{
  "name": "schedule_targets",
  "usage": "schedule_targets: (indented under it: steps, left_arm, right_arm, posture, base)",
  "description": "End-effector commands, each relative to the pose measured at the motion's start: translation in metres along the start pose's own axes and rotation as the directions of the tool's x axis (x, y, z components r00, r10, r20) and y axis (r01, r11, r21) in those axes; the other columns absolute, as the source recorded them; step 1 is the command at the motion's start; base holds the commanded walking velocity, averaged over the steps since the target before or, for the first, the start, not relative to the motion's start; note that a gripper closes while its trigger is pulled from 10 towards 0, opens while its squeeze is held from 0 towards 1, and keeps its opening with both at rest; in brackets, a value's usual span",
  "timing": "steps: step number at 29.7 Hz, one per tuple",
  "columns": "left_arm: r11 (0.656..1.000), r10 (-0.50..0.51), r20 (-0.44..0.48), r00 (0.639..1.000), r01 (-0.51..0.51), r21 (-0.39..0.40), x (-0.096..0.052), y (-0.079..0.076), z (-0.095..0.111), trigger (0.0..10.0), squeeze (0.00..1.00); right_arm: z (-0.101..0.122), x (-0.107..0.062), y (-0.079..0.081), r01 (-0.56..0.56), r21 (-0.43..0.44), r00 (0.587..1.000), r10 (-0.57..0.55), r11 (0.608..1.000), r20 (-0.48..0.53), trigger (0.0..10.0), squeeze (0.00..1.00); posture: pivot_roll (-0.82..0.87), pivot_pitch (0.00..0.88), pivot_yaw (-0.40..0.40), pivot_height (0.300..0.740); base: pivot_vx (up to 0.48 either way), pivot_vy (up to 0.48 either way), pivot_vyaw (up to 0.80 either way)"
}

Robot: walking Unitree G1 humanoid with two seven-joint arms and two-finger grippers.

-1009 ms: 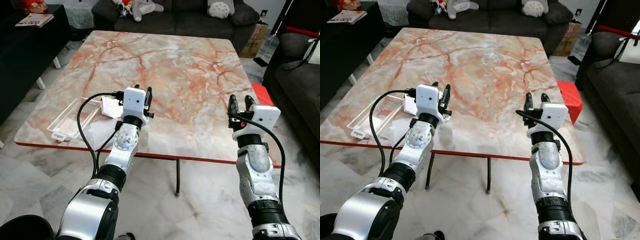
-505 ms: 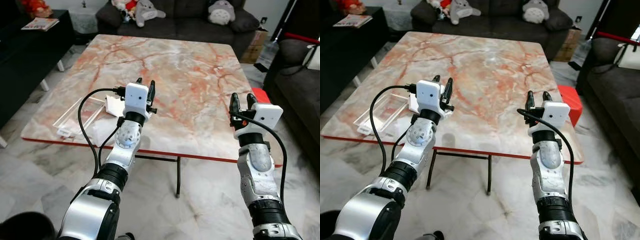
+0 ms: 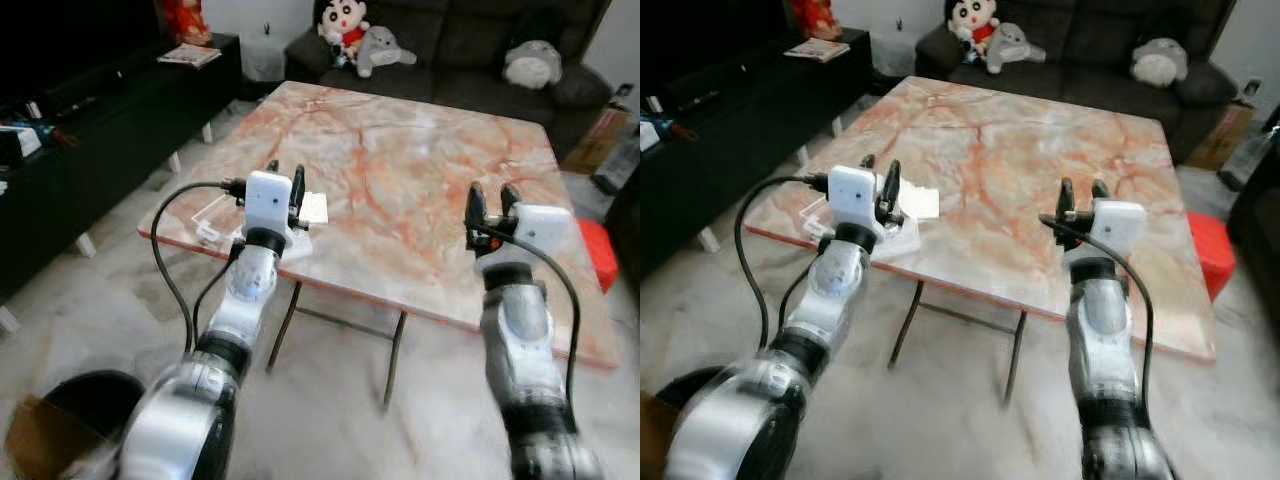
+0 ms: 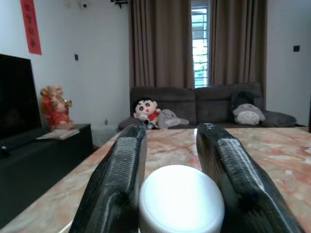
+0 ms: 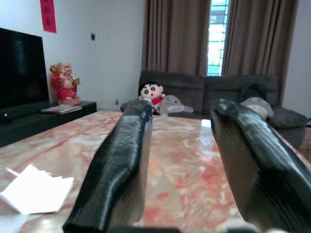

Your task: Picking trash to rubbish bin

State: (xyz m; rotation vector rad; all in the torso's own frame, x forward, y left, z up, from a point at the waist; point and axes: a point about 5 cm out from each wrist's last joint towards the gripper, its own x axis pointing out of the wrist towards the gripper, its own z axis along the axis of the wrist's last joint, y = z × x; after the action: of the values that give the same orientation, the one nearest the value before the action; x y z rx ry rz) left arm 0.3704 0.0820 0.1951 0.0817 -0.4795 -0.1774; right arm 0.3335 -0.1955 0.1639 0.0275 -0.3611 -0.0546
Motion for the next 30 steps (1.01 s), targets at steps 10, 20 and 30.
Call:
schedule_targets:
  steps: [10, 20, 30]
  left_arm:
    - [1.000, -0.017, 0.033, 0.999, 0.016, 0.020, 0.0041, -0.0026, 0.0077, 10.0, 0.00]
    - [1.000, -0.009, 0.032, 0.999, 0.008, 0.022, 0.0039, -0.0023, 0.0085, 10.0, 0.00]
    - [1.000, -0.015, 0.017, 1.000, 0.014, 0.020, 0.0032, -0.0036, 0.0067, 10.0, 0.00]
  right_arm:
    - [0.0016, -0.0002, -0.0023, 0.009, -0.003, 1.000, -0.009, 1.000, 0.001, 10.0, 0.00]
    - [0.0007, -0.0008, -0.0019, 0.002, -0.003, 1.000, -0.002, 1.000, -0.008, 10.0, 0.00]
    - [-0.0009, -0.0018, -0.0005, -0.005, 0.002, 1.000, 0.005, 1.000, -0.017, 10.0, 0.00]
  posture:
    - [0.07, 0.052, -0.053, 0.740]
    - [0.08, 0.064, -0.058, 0.740]
    - [0.07, 0.072, -0.060, 0.740]
  base:
    - [0.000, 0.000, 0.79]
    - [0.000, 0.000, 0.80]
    - [0.000, 0.000, 0.80]
